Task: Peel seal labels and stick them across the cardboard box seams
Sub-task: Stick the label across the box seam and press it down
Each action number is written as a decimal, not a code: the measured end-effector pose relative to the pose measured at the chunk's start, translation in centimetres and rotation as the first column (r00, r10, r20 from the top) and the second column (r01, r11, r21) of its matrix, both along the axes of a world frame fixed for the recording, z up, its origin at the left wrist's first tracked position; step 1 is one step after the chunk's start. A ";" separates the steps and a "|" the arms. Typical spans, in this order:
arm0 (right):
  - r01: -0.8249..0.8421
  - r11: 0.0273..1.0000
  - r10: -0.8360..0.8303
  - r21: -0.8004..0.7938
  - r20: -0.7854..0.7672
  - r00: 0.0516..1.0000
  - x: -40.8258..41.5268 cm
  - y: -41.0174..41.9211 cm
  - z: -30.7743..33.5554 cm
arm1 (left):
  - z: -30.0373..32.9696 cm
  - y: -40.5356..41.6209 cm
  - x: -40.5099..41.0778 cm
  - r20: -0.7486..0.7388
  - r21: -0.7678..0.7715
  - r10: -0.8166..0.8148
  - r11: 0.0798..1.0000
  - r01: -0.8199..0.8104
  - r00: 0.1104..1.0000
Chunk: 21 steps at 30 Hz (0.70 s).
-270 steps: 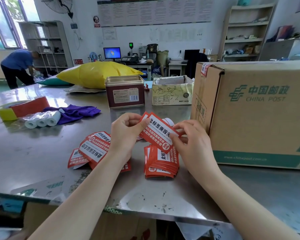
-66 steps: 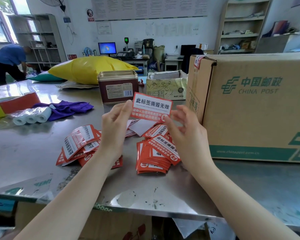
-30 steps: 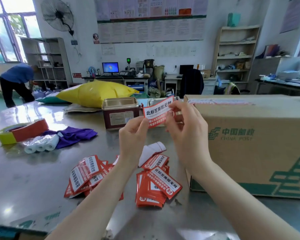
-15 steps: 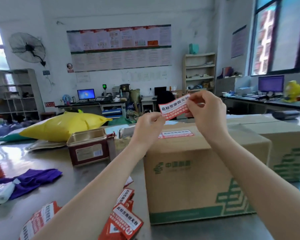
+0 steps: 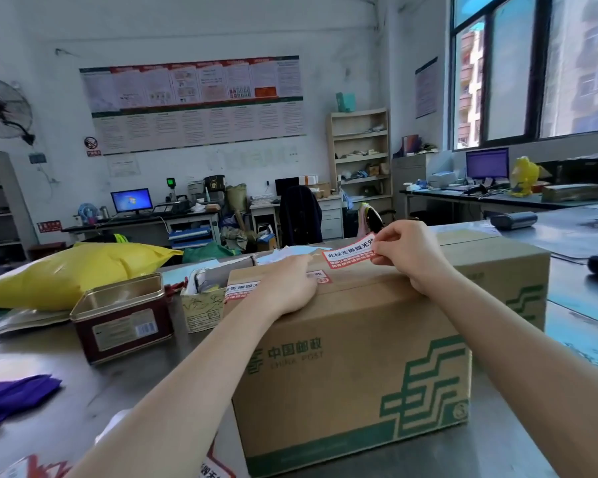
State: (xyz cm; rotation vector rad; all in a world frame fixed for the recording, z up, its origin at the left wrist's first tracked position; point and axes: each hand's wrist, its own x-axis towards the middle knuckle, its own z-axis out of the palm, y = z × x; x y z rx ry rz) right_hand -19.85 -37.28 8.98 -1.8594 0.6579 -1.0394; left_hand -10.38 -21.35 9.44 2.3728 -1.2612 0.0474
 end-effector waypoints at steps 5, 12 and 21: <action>-0.027 0.999 0.026 -0.024 -0.048 0.999 0.1 0.1 -0.3 | -0.3 -0.1 -0.1 0.006 -0.003 -0.045 0.999 0.045 0.999; -0.033 0.995 0.022 -0.093 -0.118 0.993 0.0 0.4 -0.4 | -0.3 0.0 -0.2 0.035 0.002 -0.041 0.999 0.041 0.999; -0.013 0.993 -0.003 -0.118 -0.138 0.990 -0.1 0.6 -0.3 | -0.5 -0.1 -0.1 0.045 0.009 -0.030 1.000 0.030 0.999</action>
